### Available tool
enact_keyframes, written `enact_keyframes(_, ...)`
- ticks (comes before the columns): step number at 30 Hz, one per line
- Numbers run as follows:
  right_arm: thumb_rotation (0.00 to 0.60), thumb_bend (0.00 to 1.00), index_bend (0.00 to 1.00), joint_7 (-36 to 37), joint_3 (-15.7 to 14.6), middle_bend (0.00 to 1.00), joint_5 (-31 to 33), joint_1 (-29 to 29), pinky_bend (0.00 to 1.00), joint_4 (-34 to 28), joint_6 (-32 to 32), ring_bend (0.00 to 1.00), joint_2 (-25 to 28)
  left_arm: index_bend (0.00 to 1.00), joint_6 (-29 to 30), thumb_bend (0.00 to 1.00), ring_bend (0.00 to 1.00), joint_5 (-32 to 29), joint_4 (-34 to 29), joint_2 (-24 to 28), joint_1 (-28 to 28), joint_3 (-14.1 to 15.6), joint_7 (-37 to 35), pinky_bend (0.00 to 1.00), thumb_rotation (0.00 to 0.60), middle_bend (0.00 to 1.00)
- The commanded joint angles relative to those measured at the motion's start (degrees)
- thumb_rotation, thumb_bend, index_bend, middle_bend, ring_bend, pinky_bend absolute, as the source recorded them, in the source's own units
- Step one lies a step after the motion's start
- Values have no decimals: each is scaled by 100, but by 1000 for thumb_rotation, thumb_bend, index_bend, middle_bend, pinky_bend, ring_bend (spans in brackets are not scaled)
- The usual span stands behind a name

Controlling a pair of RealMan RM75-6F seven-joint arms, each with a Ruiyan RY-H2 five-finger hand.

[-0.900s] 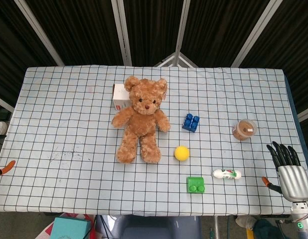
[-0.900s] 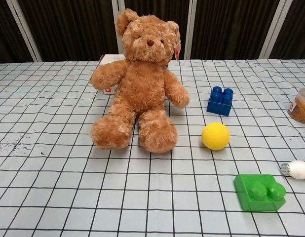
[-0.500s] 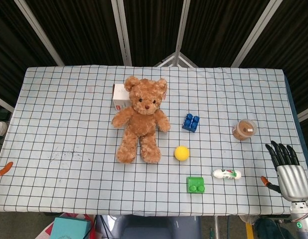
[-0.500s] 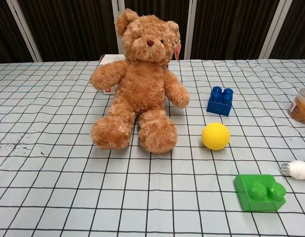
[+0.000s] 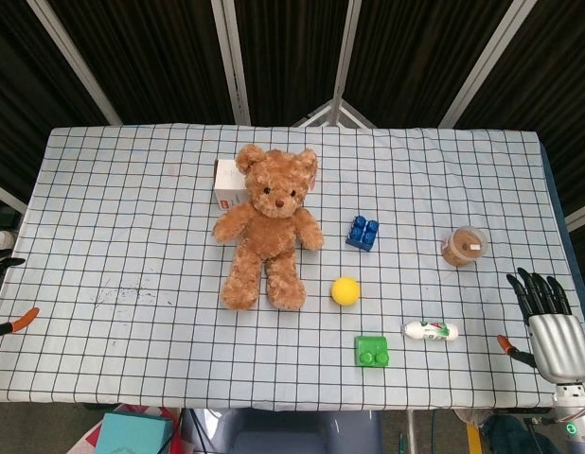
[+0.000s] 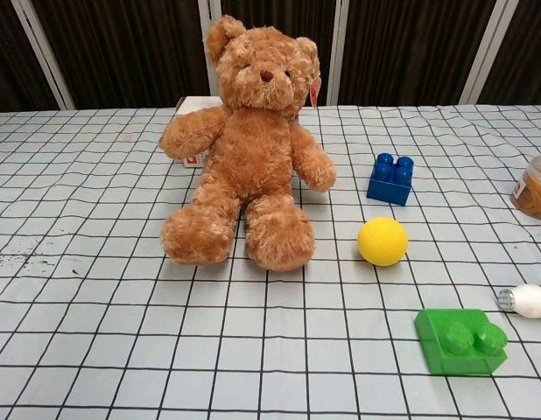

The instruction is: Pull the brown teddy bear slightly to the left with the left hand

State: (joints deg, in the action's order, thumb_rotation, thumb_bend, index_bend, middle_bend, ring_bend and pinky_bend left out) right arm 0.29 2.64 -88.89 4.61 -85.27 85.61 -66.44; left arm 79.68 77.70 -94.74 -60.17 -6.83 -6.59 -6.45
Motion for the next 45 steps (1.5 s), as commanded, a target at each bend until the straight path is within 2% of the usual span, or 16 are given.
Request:
enact_keyframes(1, 600, 209, 0, 11, 2, 17, 17, -5, 0, -15, -2, 29, 16, 152, -583, 177, 0, 156, 270, -168, -337, -60, -1306, 96, 600, 125)
enact_keyframes(2, 600, 209, 0, 20, 1, 17, 34, -9, 0, -15, -10, 29, 17, 127, -726, 170, 0, 208, 290, -248, -428, -112, -1955, 96, 600, 122)
enact_keyframes(3, 600, 208, 0, 28, 1, 17, 42, -12, 0, -12, -14, 29, 14, 94, -808, 162, 0, 232, 265, -276, -474, -133, -2272, 96, 600, 116)
enact_keyframes(4, 600, 209, 0, 43, 3, 17, 59, -13, 0, 1, -23, 29, 10, 79, -1013, 157, 0, 291, 233, -294, -575, -160, -2932, 96, 600, 109)
enact_keyframes(5, 600, 209, 0, 61, 9, 17, 80, -13, 0, 19, -36, 29, 10, 75, -1404, 156, 0, 383, 176, -251, -751, -182, -4027, 96, 600, 104)
enact_keyframes(8, 600, 208, 0, 106, 23, 17, 100, -2, 0, 42, -53, 29, 9, 54, -2105, 141, 0, 451, 390, -180, -1176, -342, -5785, 95, 600, 82)
enact_keyframes(11, 600, 208, 0, 144, 37, 17, 131, 20, 0, 77, -99, 29, 3, 51, -2509, 117, 0, 372, 678, -320, -1525, -484, -6151, 95, 600, 71)
enact_keyframes(15, 600, 208, 0, 183, 59, 17, 207, 58, 0, 131, -199, 29, -12, 49, -3146, 107, 0, 146, 655, -446, -1998, -675, -6482, 95, 600, 67)
enact_keyframes(21, 600, 208, 0, 234, 60, 17, 245, 74, 0, 184, -257, 29, -26, 37, -3930, 107, 0, -462, 809, -822, -2560, -975, -6744, 95, 600, 68)
enact_keyframes(27, 600, 208, 0, 348, 78, 17, 286, 65, 0, 232, -255, 29, -5, 37, -4415, 107, 0, -924, 1191, -1377, -3019, -1136, -6511, 95, 600, 77)
enact_keyframes(37, 600, 208, 0, 479, 76, 17, 320, 86, 0, 326, -329, 29, -20, 96, -4680, 107, 0, -1637, 1563, -2060, -3485, -1198, -5548, 94, 600, 129)
enact_keyframes(45, 600, 209, 0, 564, 89, 17, 303, 62, 0, 334, -254, 29, 13, 161, -4463, 107, 0, -2299, 1599, -2432, -3718, -1267, -4601, 94, 600, 146)
